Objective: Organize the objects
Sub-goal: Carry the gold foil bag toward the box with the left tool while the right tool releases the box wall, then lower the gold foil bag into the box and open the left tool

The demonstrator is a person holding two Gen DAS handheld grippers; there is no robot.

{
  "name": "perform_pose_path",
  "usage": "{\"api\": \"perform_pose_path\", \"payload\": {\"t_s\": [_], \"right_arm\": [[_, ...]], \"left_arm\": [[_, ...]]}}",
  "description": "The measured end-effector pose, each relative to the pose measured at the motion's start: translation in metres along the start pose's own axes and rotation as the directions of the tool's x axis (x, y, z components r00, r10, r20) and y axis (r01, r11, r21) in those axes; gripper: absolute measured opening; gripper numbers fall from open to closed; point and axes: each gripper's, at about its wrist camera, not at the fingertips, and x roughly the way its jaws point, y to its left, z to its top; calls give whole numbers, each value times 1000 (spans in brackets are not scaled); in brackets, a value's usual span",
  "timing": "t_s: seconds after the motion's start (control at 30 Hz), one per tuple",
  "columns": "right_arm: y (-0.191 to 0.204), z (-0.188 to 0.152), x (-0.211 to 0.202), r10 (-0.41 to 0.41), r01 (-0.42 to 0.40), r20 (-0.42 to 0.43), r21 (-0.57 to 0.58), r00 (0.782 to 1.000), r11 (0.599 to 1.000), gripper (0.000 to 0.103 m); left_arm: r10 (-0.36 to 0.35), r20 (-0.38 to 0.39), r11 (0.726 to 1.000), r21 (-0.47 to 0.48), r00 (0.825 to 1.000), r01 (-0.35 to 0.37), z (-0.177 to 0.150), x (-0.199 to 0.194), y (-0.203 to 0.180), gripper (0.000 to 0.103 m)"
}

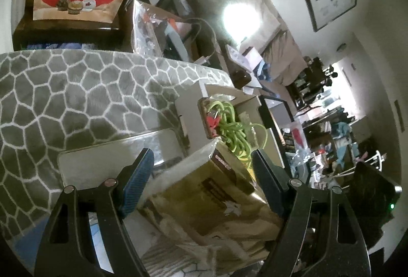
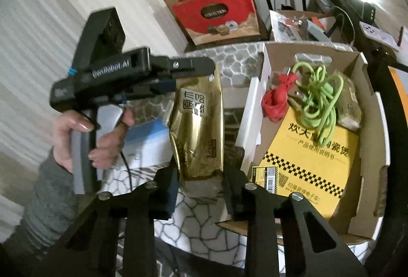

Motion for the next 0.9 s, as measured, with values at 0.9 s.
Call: {"api": "perform_pose_path", "payload": {"t_s": [0.9], "right_arm": [[-105, 49, -69, 52, -40, -249, 53, 967, 998, 31]], "left_arm": [[-86, -224, 992, 67, 971, 103, -37, 39, -91, 80]]}}
